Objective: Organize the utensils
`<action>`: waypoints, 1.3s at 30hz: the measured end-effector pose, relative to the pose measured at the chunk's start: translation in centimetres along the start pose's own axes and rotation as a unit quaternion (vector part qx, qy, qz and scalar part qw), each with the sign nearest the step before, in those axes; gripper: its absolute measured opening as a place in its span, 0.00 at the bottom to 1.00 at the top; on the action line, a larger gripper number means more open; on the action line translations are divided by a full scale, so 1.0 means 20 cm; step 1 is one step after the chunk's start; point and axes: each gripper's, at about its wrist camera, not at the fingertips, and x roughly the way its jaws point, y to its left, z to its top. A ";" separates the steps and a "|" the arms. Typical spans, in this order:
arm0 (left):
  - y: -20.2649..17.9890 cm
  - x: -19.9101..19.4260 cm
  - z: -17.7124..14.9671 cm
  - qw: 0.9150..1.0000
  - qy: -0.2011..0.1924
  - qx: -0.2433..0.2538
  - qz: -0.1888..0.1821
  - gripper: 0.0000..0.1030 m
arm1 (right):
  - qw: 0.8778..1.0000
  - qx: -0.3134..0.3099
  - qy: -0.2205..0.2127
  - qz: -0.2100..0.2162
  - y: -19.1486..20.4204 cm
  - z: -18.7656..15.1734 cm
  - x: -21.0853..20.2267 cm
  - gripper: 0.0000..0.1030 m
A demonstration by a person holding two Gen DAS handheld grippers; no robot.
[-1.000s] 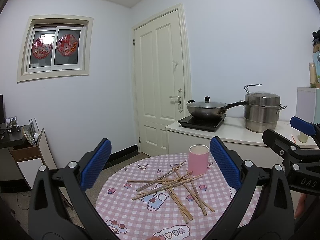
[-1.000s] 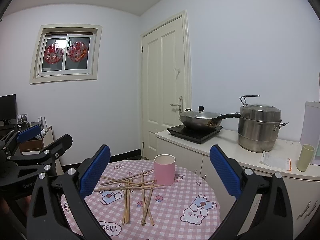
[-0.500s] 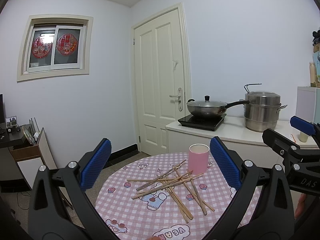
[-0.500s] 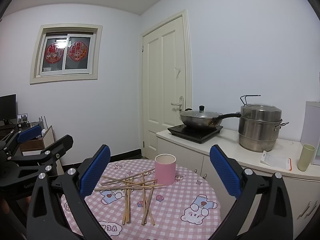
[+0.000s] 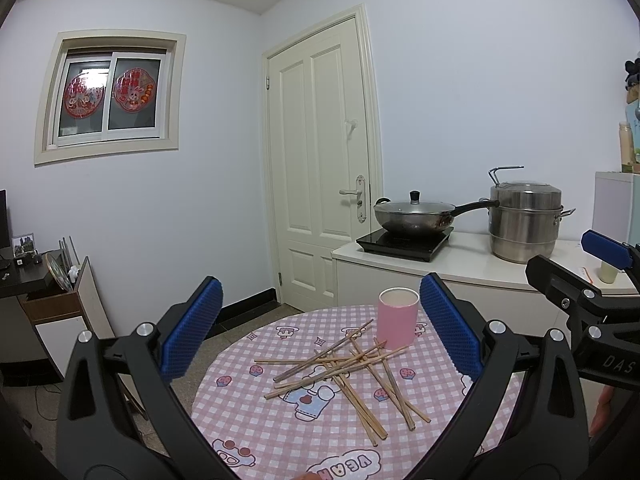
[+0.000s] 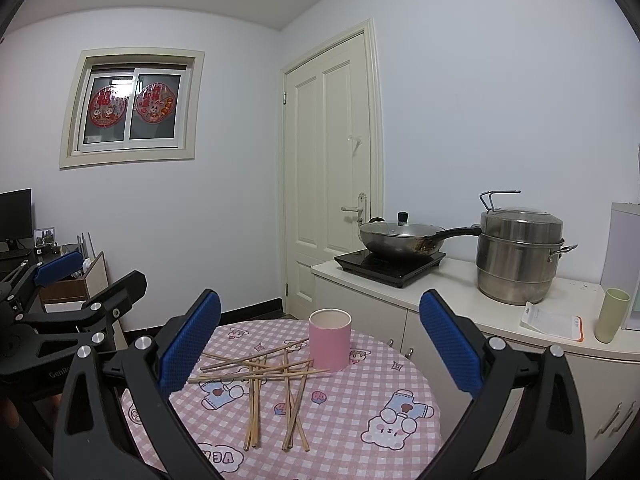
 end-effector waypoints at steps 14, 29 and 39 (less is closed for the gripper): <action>0.01 0.01 -0.01 1.000 0.003 -0.001 -0.002 0.94 | 1.000 0.007 -0.003 -0.002 -0.01 0.00 0.00 0.93; 0.11 0.19 -0.10 0.998 0.058 -0.011 0.001 0.94 | 1.000 0.009 0.023 0.002 -0.02 -0.07 0.14 0.93; 0.31 0.53 -0.37 0.980 0.188 -0.061 0.006 0.94 | 0.991 0.019 0.135 0.016 -0.04 -0.29 0.48 0.93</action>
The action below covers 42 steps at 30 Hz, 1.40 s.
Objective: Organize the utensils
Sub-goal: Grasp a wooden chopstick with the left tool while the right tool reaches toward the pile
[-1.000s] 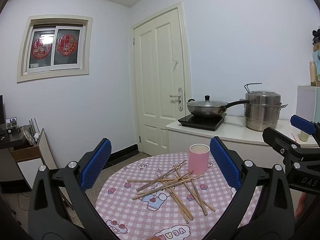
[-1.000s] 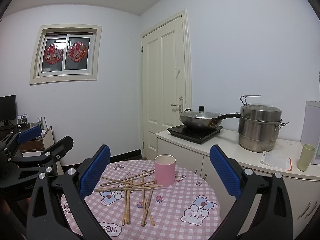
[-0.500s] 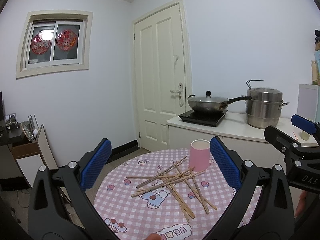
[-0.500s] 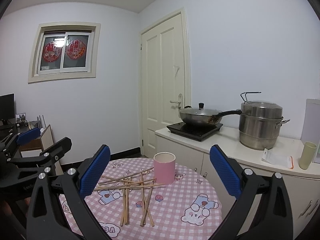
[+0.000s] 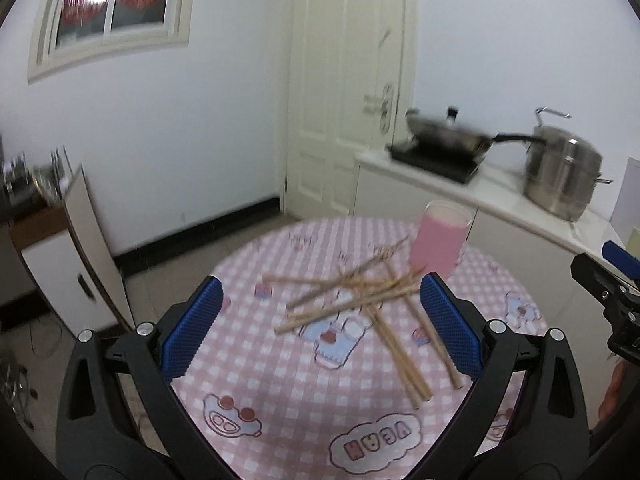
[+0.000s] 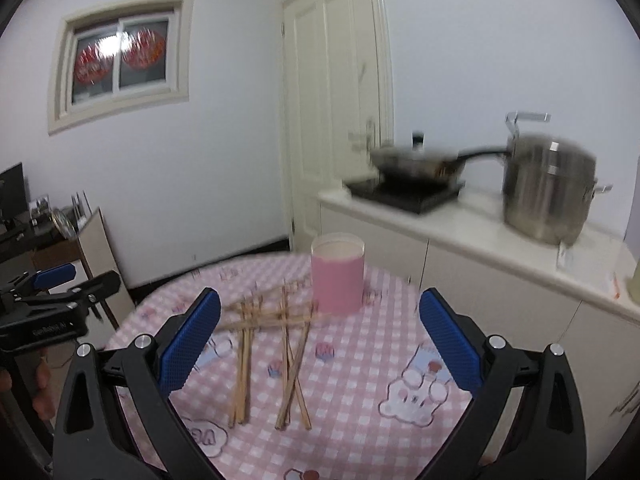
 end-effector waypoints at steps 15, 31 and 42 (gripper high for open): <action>-0.07 0.63 0.01 0.990 0.116 0.040 -0.064 0.77 | 0.991 0.031 0.130 0.012 -0.11 -0.15 0.59 0.75; -0.36 1.28 0.10 0.963 0.194 0.172 -0.078 0.54 | 0.976 0.123 0.177 0.025 -0.24 -0.15 0.97 0.73; -0.48 1.45 0.10 0.951 0.215 0.207 -0.081 0.12 | 0.970 0.144 0.191 0.037 -0.26 -0.17 1.02 0.73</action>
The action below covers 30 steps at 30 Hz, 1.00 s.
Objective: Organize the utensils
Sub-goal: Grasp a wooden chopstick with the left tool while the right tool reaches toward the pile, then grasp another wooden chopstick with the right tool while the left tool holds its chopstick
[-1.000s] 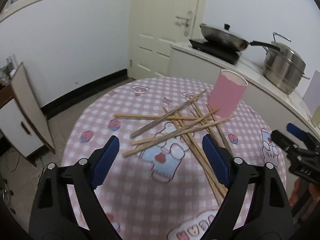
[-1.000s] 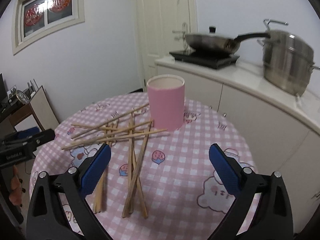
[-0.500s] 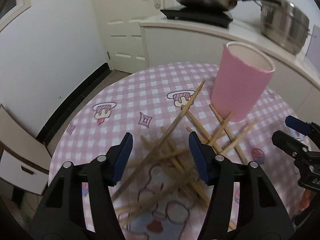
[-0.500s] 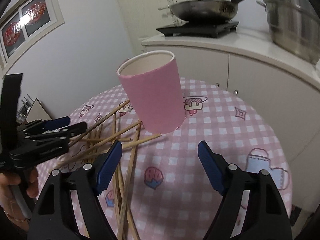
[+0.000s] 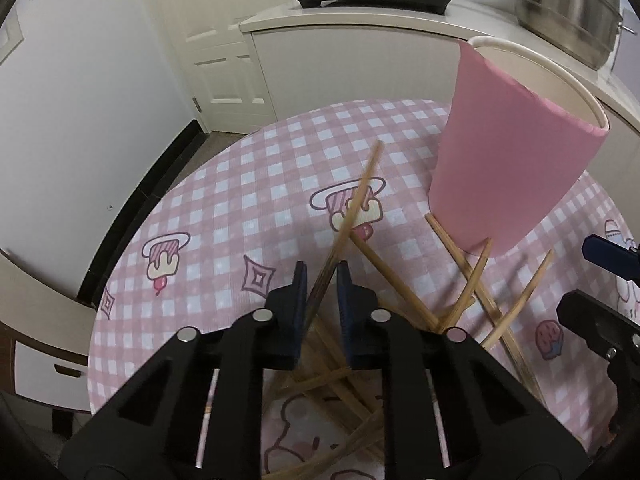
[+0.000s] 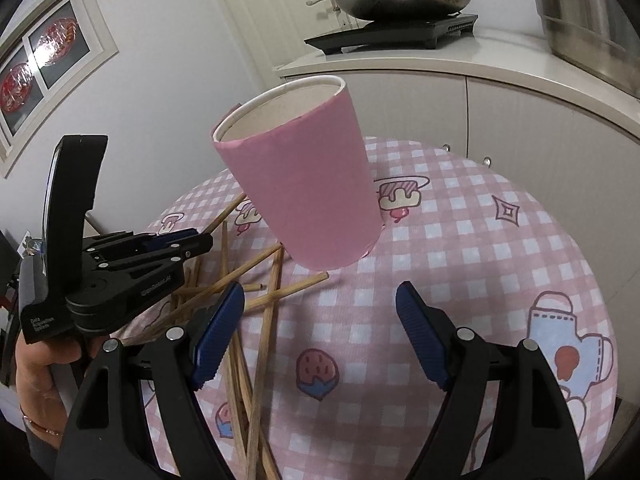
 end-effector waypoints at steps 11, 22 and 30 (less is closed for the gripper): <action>0.12 -0.24 -0.09 0.998 -0.042 -0.049 -0.002 0.06 | 1.000 0.000 0.008 0.017 0.09 0.00 -0.01 0.73; 0.32 -0.49 -0.33 0.988 -0.073 -0.134 -0.020 0.06 | 0.994 -0.091 0.023 0.050 0.41 0.00 0.01 0.60; 0.47 -0.53 -0.48 0.980 -0.073 -0.185 -0.018 0.06 | 0.970 -0.216 0.093 0.063 0.74 0.00 0.24 0.35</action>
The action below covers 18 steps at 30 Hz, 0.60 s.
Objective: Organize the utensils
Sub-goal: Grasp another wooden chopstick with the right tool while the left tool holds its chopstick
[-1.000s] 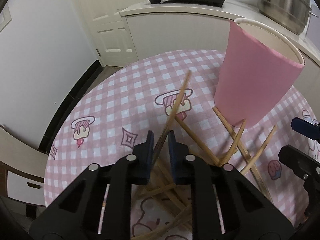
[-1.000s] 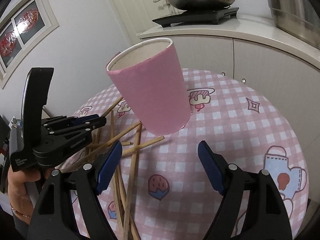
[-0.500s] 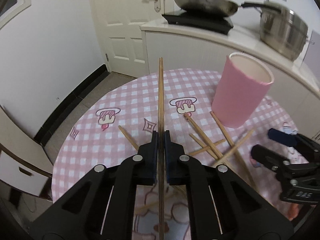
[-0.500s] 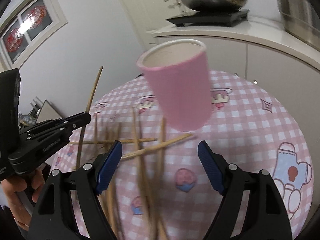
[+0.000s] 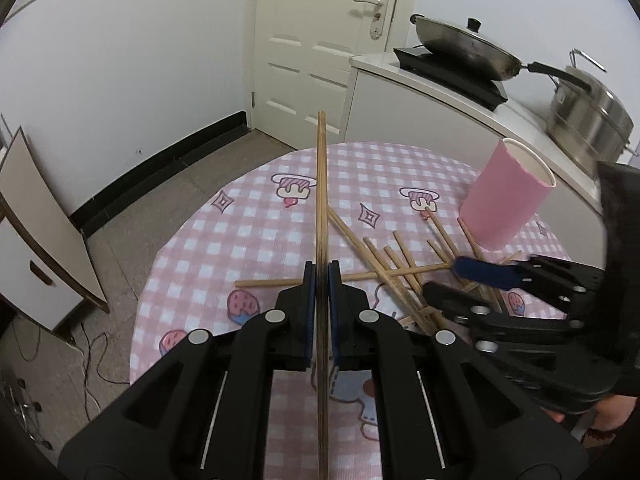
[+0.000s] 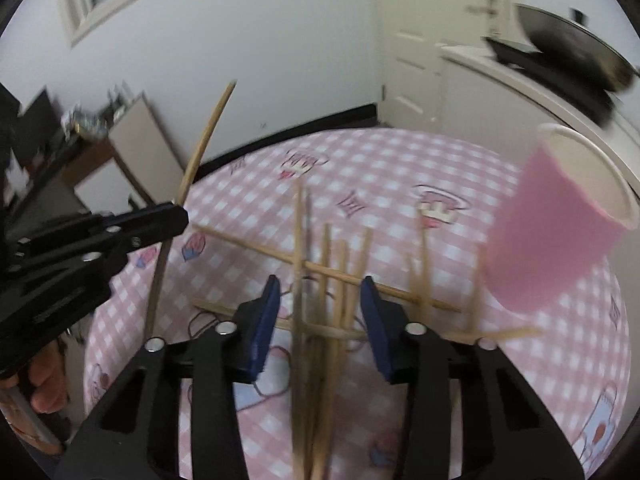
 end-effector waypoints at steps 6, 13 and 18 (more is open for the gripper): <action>0.02 -0.01 0.00 1.000 -0.003 -0.007 -0.012 0.06 | 0.998 -0.034 0.043 -0.007 0.05 0.06 0.15 0.28; 0.04 -0.05 0.03 1.000 -0.013 -0.013 -0.016 0.07 | 0.998 -0.039 0.054 0.002 0.04 0.19 0.19 0.23; 0.05 -0.06 0.06 1.000 -0.023 -0.018 -0.004 0.07 | 0.996 -0.023 0.082 0.023 0.03 0.25 0.28 0.23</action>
